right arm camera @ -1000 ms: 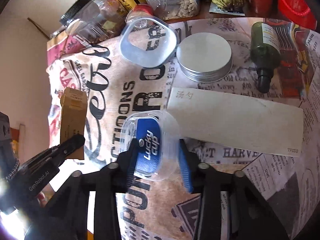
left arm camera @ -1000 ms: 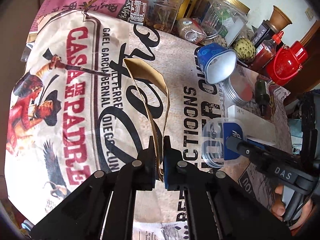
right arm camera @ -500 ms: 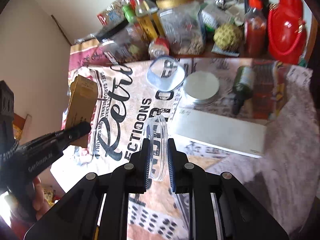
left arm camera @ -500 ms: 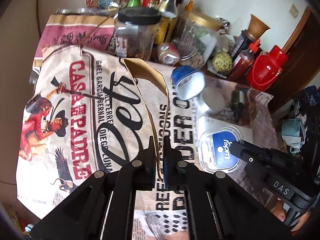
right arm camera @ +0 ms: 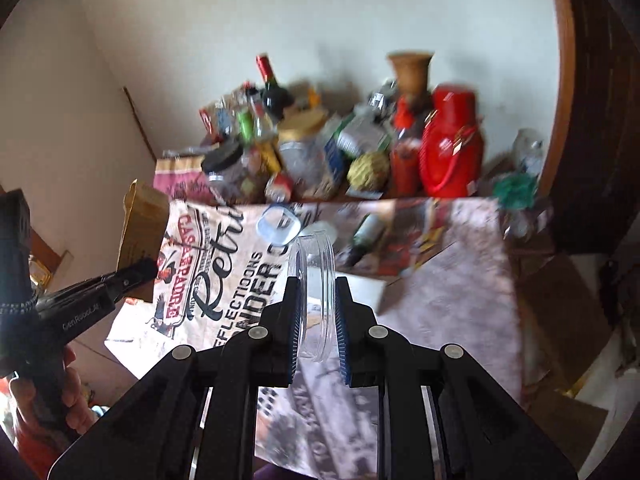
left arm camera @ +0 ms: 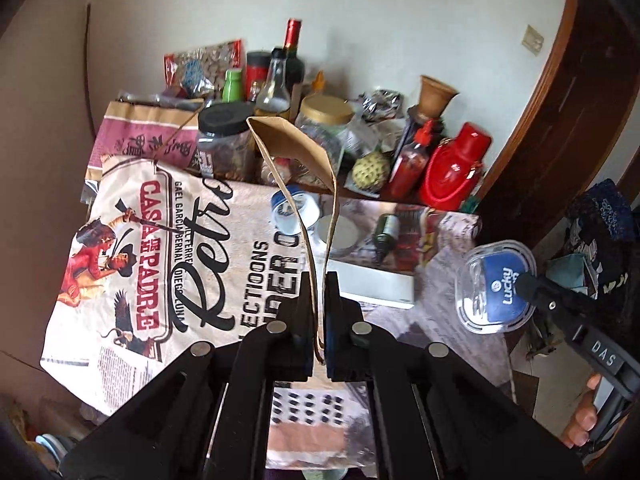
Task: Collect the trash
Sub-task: 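Lift the paper strip and clear container and carry both toward the bucket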
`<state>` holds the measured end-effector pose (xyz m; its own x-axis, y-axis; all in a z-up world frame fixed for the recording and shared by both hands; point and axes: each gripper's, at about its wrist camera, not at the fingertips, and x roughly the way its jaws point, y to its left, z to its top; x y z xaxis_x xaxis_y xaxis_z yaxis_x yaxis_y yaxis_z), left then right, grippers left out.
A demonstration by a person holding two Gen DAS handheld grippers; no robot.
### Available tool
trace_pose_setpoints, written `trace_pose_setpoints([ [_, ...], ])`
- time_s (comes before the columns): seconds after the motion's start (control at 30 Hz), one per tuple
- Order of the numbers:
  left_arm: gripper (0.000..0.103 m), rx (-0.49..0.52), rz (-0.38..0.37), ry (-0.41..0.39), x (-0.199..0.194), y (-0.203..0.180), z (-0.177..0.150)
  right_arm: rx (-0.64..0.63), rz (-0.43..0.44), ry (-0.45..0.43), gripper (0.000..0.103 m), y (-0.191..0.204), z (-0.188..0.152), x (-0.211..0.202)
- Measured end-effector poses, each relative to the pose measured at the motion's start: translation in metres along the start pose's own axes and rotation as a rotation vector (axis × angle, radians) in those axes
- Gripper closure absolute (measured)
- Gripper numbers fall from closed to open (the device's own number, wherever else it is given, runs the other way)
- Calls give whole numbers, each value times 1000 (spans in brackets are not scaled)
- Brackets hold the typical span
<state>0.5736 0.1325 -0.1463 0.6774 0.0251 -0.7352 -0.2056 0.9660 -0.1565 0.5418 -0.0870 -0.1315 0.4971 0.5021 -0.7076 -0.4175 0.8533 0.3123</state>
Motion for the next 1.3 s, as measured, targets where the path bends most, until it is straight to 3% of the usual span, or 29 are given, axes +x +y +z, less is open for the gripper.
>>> trace_pose_setpoints([
  [0.3, 101, -36, 15, -103, -90, -59, -47, -89, 4, -101, 89, -20, -14, -92],
  [0.57, 101, -12, 5, -180, -152, -71, -71, -105, -24, -188, 90, -11, -38, -148],
  [0.83, 101, 27, -52, -191, -195, -50, -112, -83, -41, -216, 90, 29, -84, -180],
  [1.3, 101, 115, -110, -119, -281, 20, -232, -17, -63, -201, 92, 122, -203, -231],
])
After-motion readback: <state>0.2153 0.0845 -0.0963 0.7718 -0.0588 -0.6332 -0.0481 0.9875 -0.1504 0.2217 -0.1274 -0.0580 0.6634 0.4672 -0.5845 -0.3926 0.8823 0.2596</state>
